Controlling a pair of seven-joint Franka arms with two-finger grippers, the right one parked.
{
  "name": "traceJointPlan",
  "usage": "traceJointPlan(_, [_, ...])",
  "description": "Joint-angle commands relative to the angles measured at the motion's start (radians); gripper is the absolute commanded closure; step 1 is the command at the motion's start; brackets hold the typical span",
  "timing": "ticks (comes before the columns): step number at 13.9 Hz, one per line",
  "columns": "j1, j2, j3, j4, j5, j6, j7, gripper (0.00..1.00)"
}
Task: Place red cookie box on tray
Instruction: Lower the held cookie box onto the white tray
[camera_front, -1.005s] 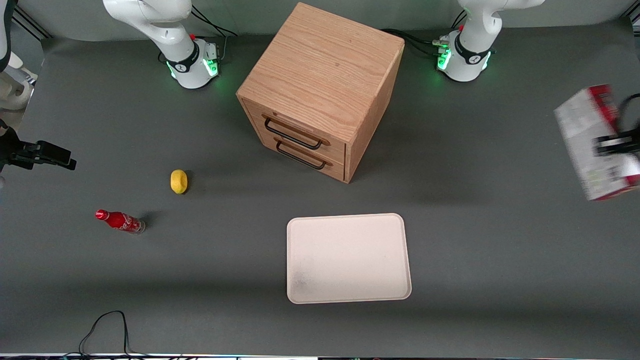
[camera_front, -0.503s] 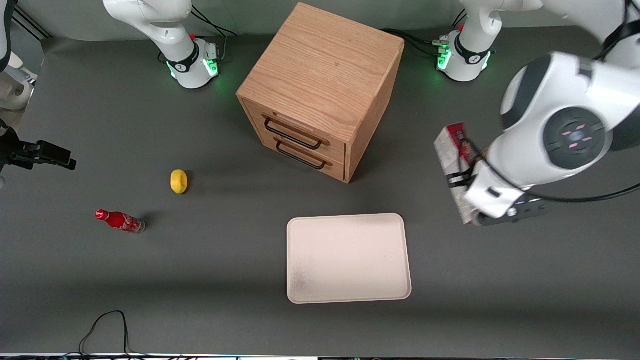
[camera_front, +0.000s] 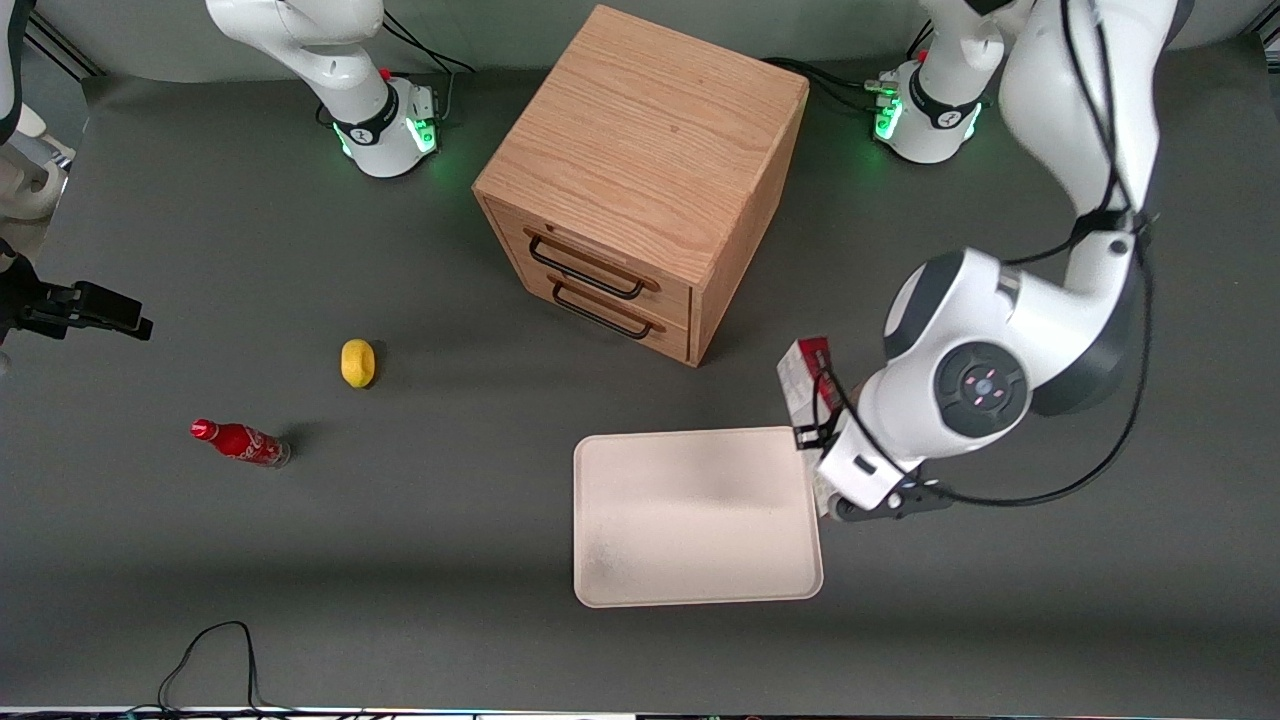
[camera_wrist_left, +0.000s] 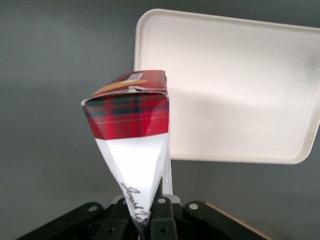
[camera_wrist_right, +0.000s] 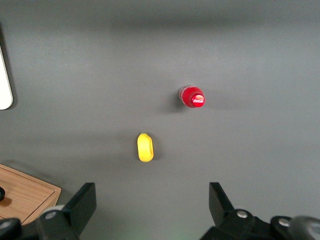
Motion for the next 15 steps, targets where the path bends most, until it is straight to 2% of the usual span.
traceJointPlan(1, [-0.034, 0.106, 0.003, 0.114, 0.004, 0.032, -0.015, 1.00])
traceJointPlan(6, [-0.071, 0.203, 0.061, 0.157, 0.022, 0.093, 0.019, 1.00])
traceJointPlan(9, [-0.074, 0.229, 0.077, 0.163, 0.022, 0.130, 0.078, 1.00])
traceJointPlan(15, [-0.089, 0.268, 0.114, 0.169, 0.024, 0.182, 0.085, 1.00])
